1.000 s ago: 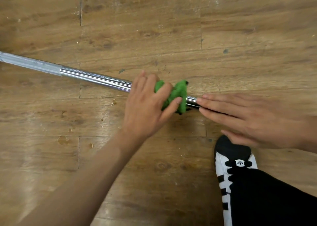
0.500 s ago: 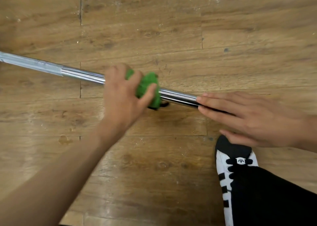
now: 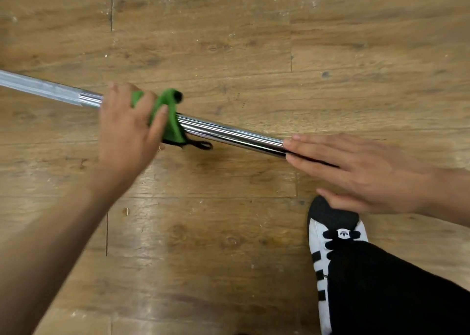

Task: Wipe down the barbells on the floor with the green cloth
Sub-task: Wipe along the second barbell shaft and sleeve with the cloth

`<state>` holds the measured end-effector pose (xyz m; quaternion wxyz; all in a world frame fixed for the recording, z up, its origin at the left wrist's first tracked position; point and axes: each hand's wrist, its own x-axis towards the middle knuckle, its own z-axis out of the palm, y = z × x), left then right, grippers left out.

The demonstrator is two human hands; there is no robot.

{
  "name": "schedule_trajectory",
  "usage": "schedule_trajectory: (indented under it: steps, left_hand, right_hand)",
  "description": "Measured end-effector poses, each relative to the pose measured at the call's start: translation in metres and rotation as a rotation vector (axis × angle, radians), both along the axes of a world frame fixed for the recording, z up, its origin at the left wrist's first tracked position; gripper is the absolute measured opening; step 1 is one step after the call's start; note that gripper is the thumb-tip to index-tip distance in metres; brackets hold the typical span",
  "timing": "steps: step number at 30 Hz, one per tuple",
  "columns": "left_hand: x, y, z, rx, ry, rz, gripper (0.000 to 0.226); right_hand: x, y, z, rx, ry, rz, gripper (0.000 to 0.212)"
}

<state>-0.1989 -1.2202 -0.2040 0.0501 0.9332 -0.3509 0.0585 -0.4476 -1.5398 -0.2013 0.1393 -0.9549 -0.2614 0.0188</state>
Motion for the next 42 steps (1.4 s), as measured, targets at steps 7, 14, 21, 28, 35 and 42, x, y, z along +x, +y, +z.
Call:
schedule_trajectory:
  steps: [7,14,21,28,35,42]
  left_hand:
    - [0.021,-0.002,-0.001,-0.016,0.018,0.201,0.038]
    - [-0.138,-0.107,-0.01,-0.237,0.169,-0.011,0.027]
    - [-0.1,-0.074,-0.017,-0.135,0.049,-0.155,0.056]
    - [-0.041,-0.035,-0.003,-0.114,0.072,0.145,0.071]
    - [-0.114,-0.093,-0.015,-0.259,0.104,-0.111,0.036]
    - [-0.047,-0.058,-0.014,-0.169,0.006,-0.108,0.044]
  right_hand:
    - [-0.001,0.001,-0.002,0.04,0.0,-0.009,0.067]
    - [-0.001,0.001,-0.001,-0.004,-0.01,-0.004,0.065]
    - [-0.002,-0.001,-0.002,-0.001,-0.002,0.005,0.064]
    - [0.0,0.002,-0.003,0.041,-0.002,-0.005,0.062]
    - [0.0,0.0,-0.001,0.02,0.006,-0.011,0.063]
    - [-0.003,-0.001,-0.001,0.033,0.019,-0.004,0.061]
